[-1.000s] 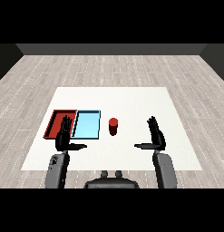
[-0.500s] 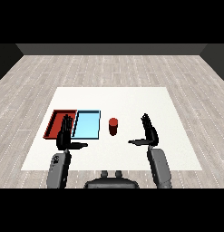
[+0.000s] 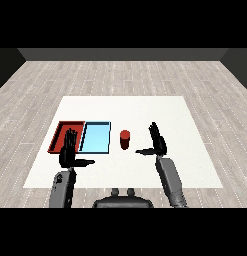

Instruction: Pick the red can and put it in the red box

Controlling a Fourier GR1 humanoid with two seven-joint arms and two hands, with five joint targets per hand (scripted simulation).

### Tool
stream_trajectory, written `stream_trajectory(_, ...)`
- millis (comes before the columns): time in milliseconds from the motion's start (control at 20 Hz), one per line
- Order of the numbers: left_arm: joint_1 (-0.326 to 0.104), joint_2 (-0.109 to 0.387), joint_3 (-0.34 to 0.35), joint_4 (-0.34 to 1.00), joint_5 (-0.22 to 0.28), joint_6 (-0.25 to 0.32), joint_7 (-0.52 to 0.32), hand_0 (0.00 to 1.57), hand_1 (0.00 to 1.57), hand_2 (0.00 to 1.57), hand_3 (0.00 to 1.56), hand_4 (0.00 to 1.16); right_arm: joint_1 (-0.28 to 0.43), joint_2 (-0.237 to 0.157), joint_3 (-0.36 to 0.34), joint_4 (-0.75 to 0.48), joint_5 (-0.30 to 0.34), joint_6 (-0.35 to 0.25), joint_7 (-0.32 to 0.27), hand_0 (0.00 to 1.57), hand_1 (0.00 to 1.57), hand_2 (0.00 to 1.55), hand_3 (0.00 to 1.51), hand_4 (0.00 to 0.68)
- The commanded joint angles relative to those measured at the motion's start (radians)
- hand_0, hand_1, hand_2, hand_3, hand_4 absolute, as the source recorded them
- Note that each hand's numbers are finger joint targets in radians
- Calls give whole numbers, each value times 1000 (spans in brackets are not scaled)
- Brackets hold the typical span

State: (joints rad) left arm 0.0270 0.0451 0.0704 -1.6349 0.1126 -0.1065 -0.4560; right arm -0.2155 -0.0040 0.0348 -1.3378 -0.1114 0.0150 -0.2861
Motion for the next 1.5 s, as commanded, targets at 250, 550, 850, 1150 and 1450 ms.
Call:
stream_trajectory(250, -59, 4, 18, 79, 6, 3, -13, 0, 0, 0, 0, 0, -88, 4, 132, 219, -122, -111, -114, 0, 0, 0, 0, 0)
stream_trajectory(550, -19, -34, -41, -18, -43, 64, 44, 0, 0, 0, 0, 0, -155, 4, 109, 363, -174, -75, -184, 0, 0, 0, 0, 0)
stream_trajectory(850, -3, 8, -13, -33, 16, 5, 25, 0, 0, 0, 0, 0, -242, 4, 143, 551, -277, -69, -274, 0, 0, 0, 0, 0)
stream_trajectory(1150, -99, 20, 28, 96, 23, 5, -6, 0, 0, 0, 0, 0, -264, 4, 251, 513, -388, -133, -269, 0, 0, 0, 0, 0)
stream_trajectory(1450, 36, 19, -2, -37, 35, -27, 21, 0, 0, 0, 0, 0, -229, 4, 317, 396, -418, -196, -191, 0, 0, 0, 0, 0)
